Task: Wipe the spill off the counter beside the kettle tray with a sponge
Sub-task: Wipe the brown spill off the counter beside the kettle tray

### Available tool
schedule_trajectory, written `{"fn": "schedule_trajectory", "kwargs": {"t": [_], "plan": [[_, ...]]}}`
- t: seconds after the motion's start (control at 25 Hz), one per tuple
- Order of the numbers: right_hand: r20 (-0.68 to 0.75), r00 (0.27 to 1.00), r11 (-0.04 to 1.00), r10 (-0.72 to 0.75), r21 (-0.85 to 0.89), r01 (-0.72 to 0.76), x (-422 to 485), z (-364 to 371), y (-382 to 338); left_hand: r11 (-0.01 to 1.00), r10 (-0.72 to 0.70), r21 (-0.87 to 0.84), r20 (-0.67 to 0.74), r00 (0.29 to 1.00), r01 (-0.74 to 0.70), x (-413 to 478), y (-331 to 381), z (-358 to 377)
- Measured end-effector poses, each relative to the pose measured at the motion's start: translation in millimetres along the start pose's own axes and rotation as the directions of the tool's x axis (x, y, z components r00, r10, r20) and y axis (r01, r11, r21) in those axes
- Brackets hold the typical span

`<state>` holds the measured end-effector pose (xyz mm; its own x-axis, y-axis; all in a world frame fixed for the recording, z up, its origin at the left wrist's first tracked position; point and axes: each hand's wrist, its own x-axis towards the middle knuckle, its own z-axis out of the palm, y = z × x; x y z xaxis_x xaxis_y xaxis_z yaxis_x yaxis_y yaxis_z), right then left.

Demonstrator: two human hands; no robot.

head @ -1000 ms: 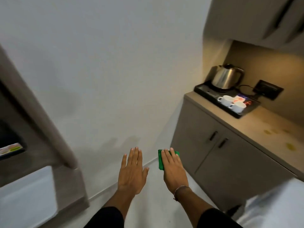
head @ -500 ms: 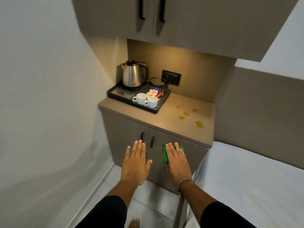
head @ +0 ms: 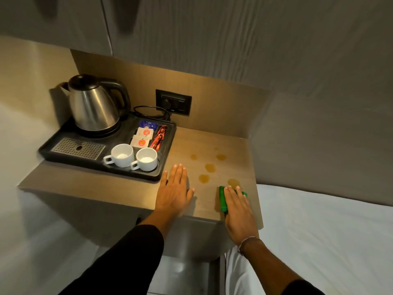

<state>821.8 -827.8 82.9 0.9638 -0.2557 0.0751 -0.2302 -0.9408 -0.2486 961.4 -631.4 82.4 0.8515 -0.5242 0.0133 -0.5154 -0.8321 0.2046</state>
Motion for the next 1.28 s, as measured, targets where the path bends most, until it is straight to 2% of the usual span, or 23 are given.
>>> {"fn": "schedule_trajectory", "kwargs": {"t": [0.16,0.36,0.48,0.6,0.68,0.72,0.8,0.88,0.96,1.04,1.16,1.24,1.28], "plan": [[0.047,0.999,1.0,0.0,-0.018,0.001,20.0,10.0,2.0,0.998,0.046,-0.051,0.043,0.998,-0.044,25.8,-11.2,19.6],[0.08,0.996,0.994,-0.039,0.101,0.03,11.7,17.7,1.4,0.993,0.057,-0.107,0.028,0.998,-0.054,26.2,-16.3,31.7],[0.127,0.988,0.988,-0.092,0.139,0.074,-17.7,11.3,32.1,0.993,0.064,-0.104,0.016,0.998,-0.062,26.7,-18.4,32.5],[0.085,0.996,0.989,0.011,0.146,-0.024,3.9,-0.2,56.6,0.993,0.07,-0.098,-0.005,0.998,-0.07,26.6,-20.4,35.5],[0.052,0.992,0.977,0.118,0.171,-0.125,47.9,-5.9,46.1,0.992,0.067,-0.107,-0.01,0.998,-0.068,27.1,-19.4,36.3],[0.067,0.992,0.976,0.112,0.183,-0.122,62.1,-6.9,35.9,0.993,0.066,-0.1,-0.018,0.998,-0.068,27.2,-18.7,37.4],[0.121,0.992,0.981,-0.028,0.192,0.005,56.7,0.6,29.0,0.993,0.054,-0.1,-0.022,0.998,-0.056,27.1,-18.4,39.1],[0.154,0.975,0.974,-0.157,0.185,0.128,23.7,4.8,52.5,0.992,0.051,-0.114,-0.024,0.998,-0.054,27.0,-19.1,39.2],[0.123,0.981,0.972,-0.15,0.198,0.124,12.4,-3.0,87.0,0.992,0.051,-0.114,-0.032,0.998,-0.055,27.4,-19.3,39.7],[0.06,0.996,0.981,-0.069,0.184,0.057,55.6,-7.1,100.4,0.991,0.049,-0.123,-0.027,0.998,-0.052,26.7,-18.1,39.6],[0.035,0.999,0.988,0.023,0.154,-0.028,154.5,-7.6,61.2,0.992,0.05,-0.11,-0.033,0.998,-0.053,27.1,-18.4,39.2],[0.072,0.996,0.985,-0.044,0.172,0.031,176.5,3.9,34.3,0.993,0.045,-0.106,-0.027,0.999,-0.047,27.2,-18.5,39.9],[0.091,0.988,0.976,-0.126,0.187,0.107,170.1,10.4,32.4,0.993,0.042,-0.105,-0.026,0.999,-0.044,27.2,-18.5,41.0]]}}
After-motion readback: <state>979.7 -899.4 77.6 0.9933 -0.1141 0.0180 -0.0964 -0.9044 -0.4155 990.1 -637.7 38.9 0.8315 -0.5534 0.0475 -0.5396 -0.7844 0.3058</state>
